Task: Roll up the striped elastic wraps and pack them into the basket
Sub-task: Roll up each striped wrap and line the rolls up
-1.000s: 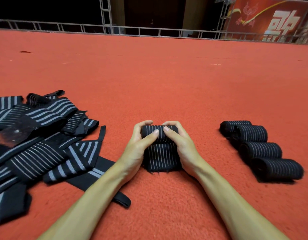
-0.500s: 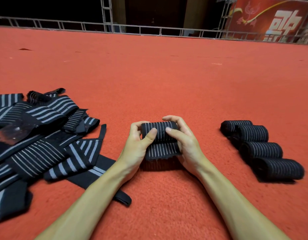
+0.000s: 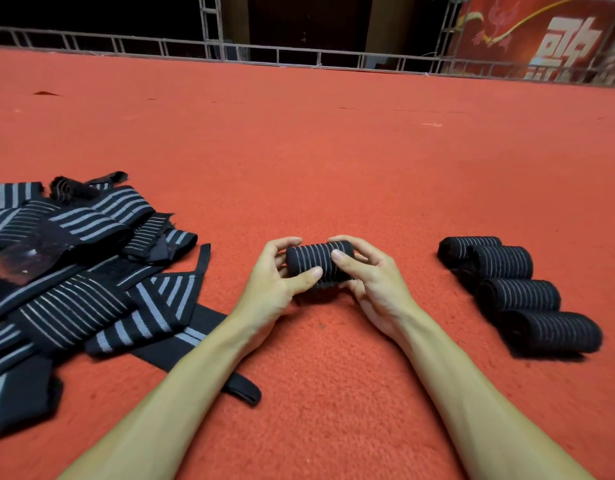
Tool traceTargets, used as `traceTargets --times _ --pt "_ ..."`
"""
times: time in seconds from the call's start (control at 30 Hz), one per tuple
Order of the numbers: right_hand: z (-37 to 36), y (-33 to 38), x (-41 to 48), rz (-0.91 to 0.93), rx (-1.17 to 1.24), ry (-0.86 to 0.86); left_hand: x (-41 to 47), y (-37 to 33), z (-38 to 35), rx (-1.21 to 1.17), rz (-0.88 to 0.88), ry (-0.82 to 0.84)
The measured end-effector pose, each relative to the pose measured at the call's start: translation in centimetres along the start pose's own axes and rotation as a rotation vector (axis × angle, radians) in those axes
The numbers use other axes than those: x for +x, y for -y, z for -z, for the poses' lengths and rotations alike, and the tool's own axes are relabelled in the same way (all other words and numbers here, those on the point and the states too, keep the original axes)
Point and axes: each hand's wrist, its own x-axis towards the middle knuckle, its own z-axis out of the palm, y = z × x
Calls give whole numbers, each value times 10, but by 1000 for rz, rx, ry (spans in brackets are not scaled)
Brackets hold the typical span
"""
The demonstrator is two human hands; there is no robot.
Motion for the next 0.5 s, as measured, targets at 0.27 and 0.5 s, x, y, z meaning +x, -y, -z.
traceTargets --times 0.27,0.5 --pt "-1 11 -11 -27 9 -101 -6 -9 -7 112 42 -64" --pt "29 60 -62 5 -284 -58 -41 -45 -37 -42 190 43"
